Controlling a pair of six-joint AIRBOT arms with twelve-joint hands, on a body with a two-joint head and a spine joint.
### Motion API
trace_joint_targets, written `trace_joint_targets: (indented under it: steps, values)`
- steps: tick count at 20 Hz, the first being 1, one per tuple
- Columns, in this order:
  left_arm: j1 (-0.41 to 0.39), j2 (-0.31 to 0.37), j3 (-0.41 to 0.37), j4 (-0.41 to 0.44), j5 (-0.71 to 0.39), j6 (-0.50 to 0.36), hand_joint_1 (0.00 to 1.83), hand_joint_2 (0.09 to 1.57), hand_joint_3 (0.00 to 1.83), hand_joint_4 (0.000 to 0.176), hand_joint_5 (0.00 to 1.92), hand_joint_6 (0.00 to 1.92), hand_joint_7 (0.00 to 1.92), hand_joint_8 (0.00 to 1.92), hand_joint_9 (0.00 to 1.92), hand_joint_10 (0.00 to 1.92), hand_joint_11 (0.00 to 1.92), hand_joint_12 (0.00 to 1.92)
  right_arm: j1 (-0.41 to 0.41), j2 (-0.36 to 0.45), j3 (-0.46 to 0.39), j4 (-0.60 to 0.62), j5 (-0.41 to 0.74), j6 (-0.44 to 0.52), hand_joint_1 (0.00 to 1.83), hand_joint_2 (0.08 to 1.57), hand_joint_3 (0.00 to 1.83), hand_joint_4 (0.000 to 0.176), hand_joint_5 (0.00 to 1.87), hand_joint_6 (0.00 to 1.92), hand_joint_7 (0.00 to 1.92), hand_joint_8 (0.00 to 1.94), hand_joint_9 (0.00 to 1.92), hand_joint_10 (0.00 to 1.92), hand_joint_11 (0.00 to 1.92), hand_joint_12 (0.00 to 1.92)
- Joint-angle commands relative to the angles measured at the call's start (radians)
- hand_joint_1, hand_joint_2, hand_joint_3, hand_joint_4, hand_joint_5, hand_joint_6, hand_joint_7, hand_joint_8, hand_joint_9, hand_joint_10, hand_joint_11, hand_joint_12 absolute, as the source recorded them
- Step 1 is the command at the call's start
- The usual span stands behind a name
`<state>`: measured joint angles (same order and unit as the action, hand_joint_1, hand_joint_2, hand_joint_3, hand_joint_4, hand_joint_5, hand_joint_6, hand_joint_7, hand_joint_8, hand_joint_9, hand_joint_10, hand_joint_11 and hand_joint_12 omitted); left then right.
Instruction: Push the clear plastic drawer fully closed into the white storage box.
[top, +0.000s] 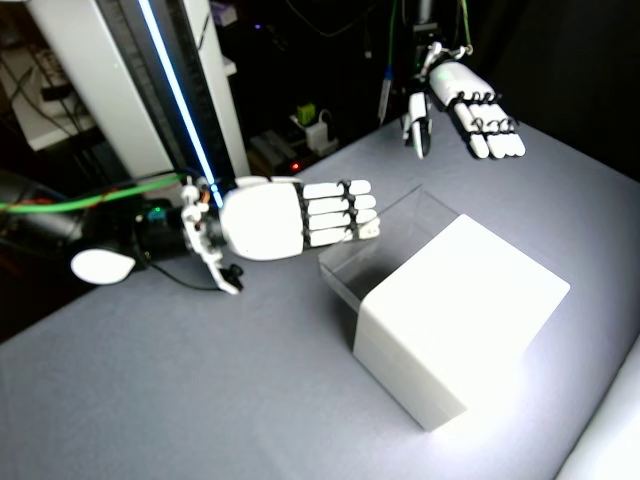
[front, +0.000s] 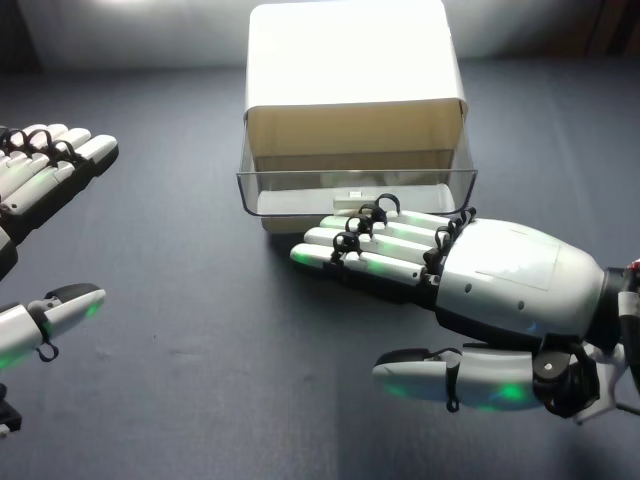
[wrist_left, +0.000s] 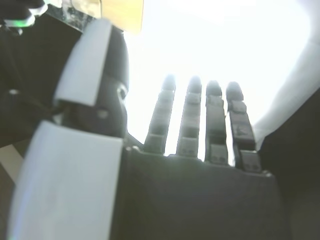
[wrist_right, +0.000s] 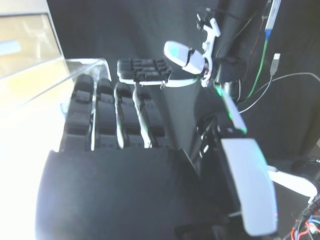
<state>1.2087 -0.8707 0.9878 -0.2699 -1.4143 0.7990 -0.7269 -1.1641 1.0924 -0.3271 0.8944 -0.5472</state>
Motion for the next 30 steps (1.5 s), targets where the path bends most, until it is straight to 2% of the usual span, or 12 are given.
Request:
trace_joint_targets:
  steps: [1,3,6,7,8,11,12,14,21,27,29,30]
  values:
    - [-0.001,0.000,0.003,-0.009,-0.127,-0.003,0.68,1.29,0.00,0.037,0.00,0.00,0.00,0.00,0.00,0.00,0.00,0.00,0.019,-0.001,0.002,0.023,0.127,-0.002,0.33,1.41,0.00,0.000,0.00,0.00,0.00,0.00,0.00,0.00,0.00,0.00]
    - [0.000,0.000,0.003,-0.009,-0.127,-0.003,0.71,1.29,0.00,0.034,0.00,0.00,0.00,0.00,0.00,0.00,0.00,0.00,0.027,-0.001,0.007,0.031,0.122,-0.013,0.21,1.42,0.01,0.000,0.00,0.00,0.00,0.00,0.00,0.00,0.00,0.00]
    - [0.000,-0.001,0.003,-0.009,-0.126,-0.003,0.72,1.28,0.00,0.014,0.00,0.00,0.00,0.00,0.00,0.00,0.00,0.00,0.040,-0.001,0.014,0.058,0.107,-0.054,0.34,1.41,0.00,0.000,0.00,0.00,0.00,0.00,0.00,0.00,0.00,0.00]
    - [0.000,-0.001,0.004,-0.009,-0.126,-0.003,0.72,1.28,0.00,0.019,0.00,0.00,0.00,0.00,0.00,0.00,0.00,0.00,0.042,-0.001,0.017,0.064,0.105,-0.061,0.34,1.41,0.00,0.000,0.00,0.00,0.00,0.00,0.00,0.00,0.00,0.00]
    - [0.000,-0.001,0.004,-0.009,-0.126,-0.003,0.74,1.28,0.00,0.018,0.00,0.00,0.00,0.00,0.00,0.00,0.00,0.00,0.048,-0.001,0.020,0.073,0.101,-0.075,0.23,1.42,0.00,0.000,0.00,0.00,0.00,0.00,0.00,0.00,0.00,0.00]
    - [0.000,-0.002,0.005,-0.009,-0.125,-0.003,0.76,1.28,0.00,0.003,0.00,0.00,0.00,0.00,0.00,0.00,0.00,0.00,0.065,-0.009,0.032,0.103,0.079,-0.115,0.14,1.43,0.00,0.000,0.00,0.00,0.00,0.00,0.00,0.00,0.00,0.00]
    - [0.000,-0.002,0.005,-0.009,-0.125,-0.003,0.76,1.28,0.00,0.007,0.00,0.00,0.00,0.00,0.00,0.00,0.00,0.00,0.070,-0.016,0.042,0.109,0.071,-0.117,0.19,1.42,0.00,0.000,0.00,0.00,0.00,0.00,0.00,0.00,0.00,0.00]
    - [0.000,-0.002,0.005,-0.009,-0.127,-0.003,0.77,1.27,0.00,0.034,0.00,0.00,0.00,0.00,0.00,0.00,0.00,0.00,0.078,-0.031,0.062,0.126,0.046,-0.129,0.18,1.40,0.00,0.000,0.00,0.00,0.00,0.00,0.00,0.00,0.00,0.00]
    - [0.000,-0.004,0.006,-0.009,-0.130,-0.003,0.77,1.28,0.00,0.025,0.00,0.00,0.00,0.00,0.00,0.00,0.00,0.00,0.094,-0.085,0.139,0.230,-0.068,-0.185,0.40,1.44,0.00,0.000,0.00,0.00,0.00,0.00,0.00,0.00,0.00,0.00]
    - [0.000,-0.004,0.005,-0.009,-0.135,-0.004,0.76,1.29,0.00,0.029,0.00,0.00,0.00,0.00,0.00,0.00,0.00,0.00,0.094,-0.084,0.131,0.232,-0.068,-0.186,0.33,1.41,0.00,0.000,0.00,0.00,0.00,0.00,0.00,0.00,0.00,0.00]
    - [0.000,-0.004,0.004,-0.009,-0.136,-0.004,0.78,1.29,0.00,0.022,0.00,0.00,0.00,0.00,0.00,0.00,0.00,0.00,0.094,-0.082,0.105,0.213,-0.048,-0.186,0.33,1.41,0.00,0.000,0.00,0.00,0.00,0.00,0.00,0.00,0.00,0.00]
    - [0.001,-0.004,0.004,-0.010,-0.137,-0.004,0.76,1.28,0.00,0.032,0.00,0.00,0.00,0.00,0.00,0.00,0.00,0.00,0.094,-0.069,0.091,0.204,-0.039,-0.186,0.33,1.41,0.00,0.000,0.00,0.00,0.00,0.00,0.00,0.00,0.00,0.00]
